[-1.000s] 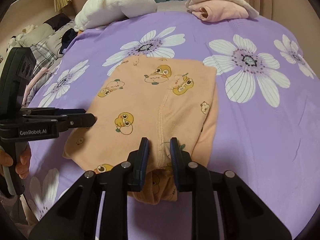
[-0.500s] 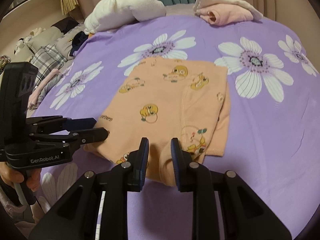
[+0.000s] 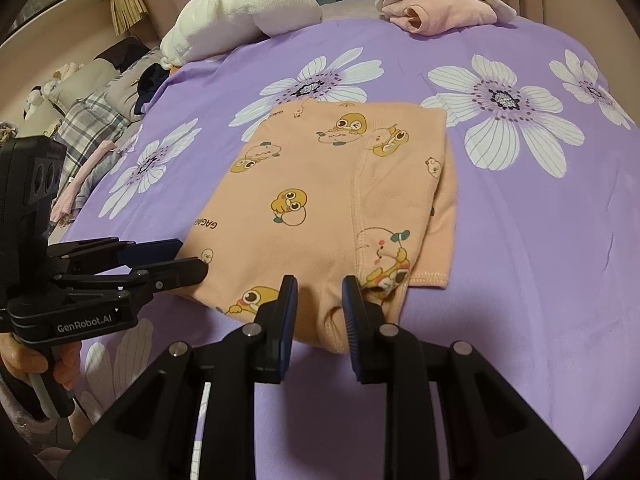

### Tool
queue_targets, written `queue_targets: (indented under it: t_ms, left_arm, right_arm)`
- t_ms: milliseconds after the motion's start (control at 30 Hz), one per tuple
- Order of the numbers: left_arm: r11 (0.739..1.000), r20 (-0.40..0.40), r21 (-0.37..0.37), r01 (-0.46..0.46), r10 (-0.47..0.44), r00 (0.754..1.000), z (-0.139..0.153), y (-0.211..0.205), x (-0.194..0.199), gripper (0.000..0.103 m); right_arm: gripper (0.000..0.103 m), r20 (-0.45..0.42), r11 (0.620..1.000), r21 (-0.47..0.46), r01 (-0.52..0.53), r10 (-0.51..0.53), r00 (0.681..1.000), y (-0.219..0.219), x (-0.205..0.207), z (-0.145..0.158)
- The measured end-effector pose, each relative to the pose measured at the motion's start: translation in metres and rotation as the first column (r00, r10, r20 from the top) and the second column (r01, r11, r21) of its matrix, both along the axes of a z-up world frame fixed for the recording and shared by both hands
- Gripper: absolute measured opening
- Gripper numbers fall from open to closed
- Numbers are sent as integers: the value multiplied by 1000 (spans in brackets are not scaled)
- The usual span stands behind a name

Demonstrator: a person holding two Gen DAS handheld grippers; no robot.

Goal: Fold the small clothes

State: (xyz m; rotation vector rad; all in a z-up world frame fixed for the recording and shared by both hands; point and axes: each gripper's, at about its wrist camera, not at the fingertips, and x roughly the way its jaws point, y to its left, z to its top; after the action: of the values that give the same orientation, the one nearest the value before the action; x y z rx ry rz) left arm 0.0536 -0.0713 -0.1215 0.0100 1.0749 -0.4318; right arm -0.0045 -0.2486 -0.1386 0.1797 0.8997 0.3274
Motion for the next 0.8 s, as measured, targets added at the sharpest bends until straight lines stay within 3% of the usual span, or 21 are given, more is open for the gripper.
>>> queue_targets:
  t_ms: [800]
  left_arm:
    - [1000, -40, 6, -1, 1, 999, -6, 2, -8, 38]
  right_arm:
    - [24, -35, 1000, 18, 13, -12, 999, -3, -5, -9]
